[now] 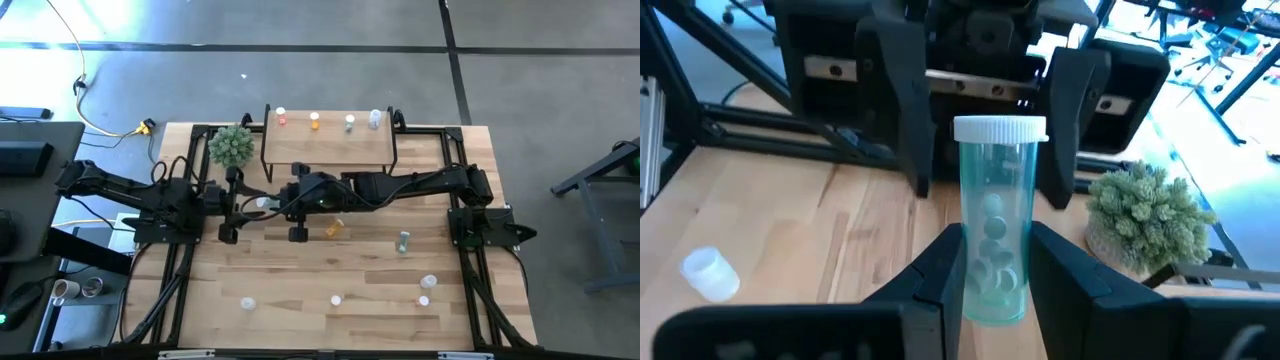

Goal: Pick and place medicine bottles onto shelf by color
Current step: Put the left blue pill bottle on the shelf aligned with the other blue pill bottle

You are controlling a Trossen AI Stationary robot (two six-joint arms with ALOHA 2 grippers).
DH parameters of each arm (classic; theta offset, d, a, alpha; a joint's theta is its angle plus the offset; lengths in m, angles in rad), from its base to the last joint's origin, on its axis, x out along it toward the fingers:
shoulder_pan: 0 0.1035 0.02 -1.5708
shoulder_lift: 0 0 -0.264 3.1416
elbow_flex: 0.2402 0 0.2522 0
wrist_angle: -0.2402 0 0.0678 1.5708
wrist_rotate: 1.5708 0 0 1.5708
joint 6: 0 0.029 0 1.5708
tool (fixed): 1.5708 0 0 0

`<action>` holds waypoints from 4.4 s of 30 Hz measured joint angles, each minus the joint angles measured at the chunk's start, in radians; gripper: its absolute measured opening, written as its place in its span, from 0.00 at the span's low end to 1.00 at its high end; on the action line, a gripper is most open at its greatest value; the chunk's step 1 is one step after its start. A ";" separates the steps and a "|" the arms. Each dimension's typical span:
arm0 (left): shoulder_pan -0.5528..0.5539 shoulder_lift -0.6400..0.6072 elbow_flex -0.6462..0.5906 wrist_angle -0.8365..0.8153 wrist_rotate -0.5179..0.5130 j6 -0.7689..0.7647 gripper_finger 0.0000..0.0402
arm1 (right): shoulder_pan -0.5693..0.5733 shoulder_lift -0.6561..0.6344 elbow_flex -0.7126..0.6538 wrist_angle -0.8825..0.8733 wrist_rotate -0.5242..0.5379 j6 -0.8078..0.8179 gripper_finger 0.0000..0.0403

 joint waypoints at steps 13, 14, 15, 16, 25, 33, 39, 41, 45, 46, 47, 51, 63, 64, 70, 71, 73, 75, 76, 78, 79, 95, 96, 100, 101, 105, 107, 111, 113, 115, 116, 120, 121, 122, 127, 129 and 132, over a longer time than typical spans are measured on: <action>0.002 0.023 -0.002 0.108 -0.008 0.034 0.49 | 0.000 0.000 0.000 0.075 -0.004 0.000 0.20; 0.002 0.026 -0.002 0.119 -0.007 0.034 0.48 | 0.000 0.000 0.000 0.084 -0.004 0.000 0.20; 0.002 0.029 -0.001 0.130 -0.008 0.035 0.47 | 0.000 0.000 0.000 0.089 -0.004 0.000 0.20; 0.002 0.033 -0.001 0.136 -0.008 0.040 0.45 | 0.000 0.000 0.000 0.092 -0.007 0.000 0.20; 0.002 0.047 -0.001 0.181 -0.005 0.078 0.33 | 0.000 0.000 0.000 0.097 -0.013 0.003 0.20; 0.002 0.047 -0.001 0.205 0.004 0.087 0.26 | -0.005 0.000 0.000 0.094 -0.013 0.019 0.20; 0.002 0.047 -0.001 0.204 0.004 0.087 0.24 | -0.006 0.000 0.000 0.094 -0.013 0.020 0.20; 0.002 0.047 -0.001 0.203 0.004 0.087 0.24 | -0.006 0.000 0.000 0.094 -0.013 0.020 0.20; 0.002 0.061 -0.001 0.205 0.004 0.077 0.25 | -0.006 0.000 0.000 0.094 -0.013 0.021 0.20; 0.002 0.065 -0.001 0.208 0.003 0.077 0.25 | -0.006 0.000 -0.001 0.098 -0.013 0.021 0.20; 0.002 0.071 0.000 0.213 0.003 0.078 0.25 | -0.006 0.000 -0.001 0.101 -0.013 0.022 0.20; 0.002 0.085 0.001 0.240 -0.001 0.078 0.25 | -0.006 0.000 -0.002 0.116 -0.018 0.042 0.20; 0.002 0.090 0.001 0.238 -0.012 0.068 0.29 | -0.006 0.000 -0.002 0.145 -0.024 0.072 0.20; 0.002 0.089 0.001 0.236 -0.012 0.068 0.30 | -0.006 0.000 -0.002 0.148 -0.025 0.072 0.20; 0.002 0.089 0.001 0.239 -0.030 0.068 0.39 | -0.006 0.000 -0.002 0.147 -0.025 0.071 0.20; 0.002 0.089 0.001 0.239 -0.043 0.068 0.40 | -0.006 0.000 -0.002 0.146 -0.024 0.072 0.20; 0.002 0.089 0.001 0.239 -0.059 0.078 0.41 | -0.008 0.000 -0.002 0.144 -0.021 0.072 0.20; 0.002 0.089 0.000 0.240 -0.060 0.085 0.41 | -0.007 0.000 -0.002 0.144 -0.021 0.072 0.20; 0.002 0.089 0.000 0.240 -0.058 0.085 0.40 | -0.007 0.000 -0.002 0.143 -0.021 0.071 0.20; 0.001 0.089 0.000 0.240 -0.056 0.085 0.38 | -0.007 0.000 -0.002 0.143 -0.021 0.072 0.20; 0.002 0.089 0.000 0.240 -0.056 0.085 0.36 | -0.007 0.000 -0.002 0.143 -0.021 0.072 0.20; 0.002 0.090 -0.001 0.239 -0.053 0.087 0.23 | -0.012 0.000 -0.002 0.126 -0.011 0.056 0.21; 0.002 0.090 -0.001 0.239 -0.053 0.087 0.23 | -0.011 0.000 -0.002 0.124 -0.009 0.047 0.22; 0.002 0.090 -0.001 0.238 -0.061 0.090 0.23 | -0.012 0.000 -0.002 0.117 -0.006 0.040 0.29; 0.002 0.090 -0.001 0.236 -0.066 0.094 0.23 | -0.012 0.000 -0.002 0.111 -0.004 0.039 0.32; 0.002 0.091 -0.002 0.228 -0.101 0.105 0.23 | -0.014 0.000 0.000 0.078 -0.003 0.037 0.42; 0.002 0.091 -0.003 0.220 -0.114 0.105 0.23 | -0.018 0.000 0.000 0.049 -0.003 0.037 0.45; 0.002 0.090 -0.003 0.199 -0.145 0.105 0.23 | -0.032 0.000 0.000 -0.030 -0.003 0.037 0.49; 0.002 0.090 -0.003 0.180 -0.172 0.105 0.23 | -0.042 0.000 0.000 -0.076 -0.004 0.037 0.49; 0.002 0.090 -0.002 0.160 -0.191 0.105 0.23 | -0.052 0.000 0.000 -0.122 -0.004 0.038 0.50; 0.002 0.090 -0.002 0.150 -0.196 0.105 0.23 | -0.058 0.000 0.000 -0.147 -0.003 0.042 0.50; 0.002 0.089 -0.002 0.092 -0.228 0.102 0.23 | -0.082 0.000 0.000 -0.243 0.024 0.051 0.50; 0.002 0.089 -0.002 0.074 -0.239 0.094 0.23 | -0.088 0.000 0.000 -0.267 0.041 0.052 0.50; 0.002 0.089 -0.002 0.058 -0.248 0.086 0.23 | -0.093 0.000 0.000 -0.288 0.051 0.053 0.50; 0.002 0.112 -0.001 0.015 -0.277 0.050 0.23 | -0.129 -0.002 0.000 -0.370 0.081 0.045 0.50; 0.002 0.133 -0.001 0.015 -0.297 0.050 0.23 | -0.143 -0.009 0.000 -0.396 0.084 0.032 0.50; 0.006 0.176 -0.001 0.014 -0.323 0.047 0.23 | -0.159 -0.032 0.000 -0.419 0.084 0.018 0.50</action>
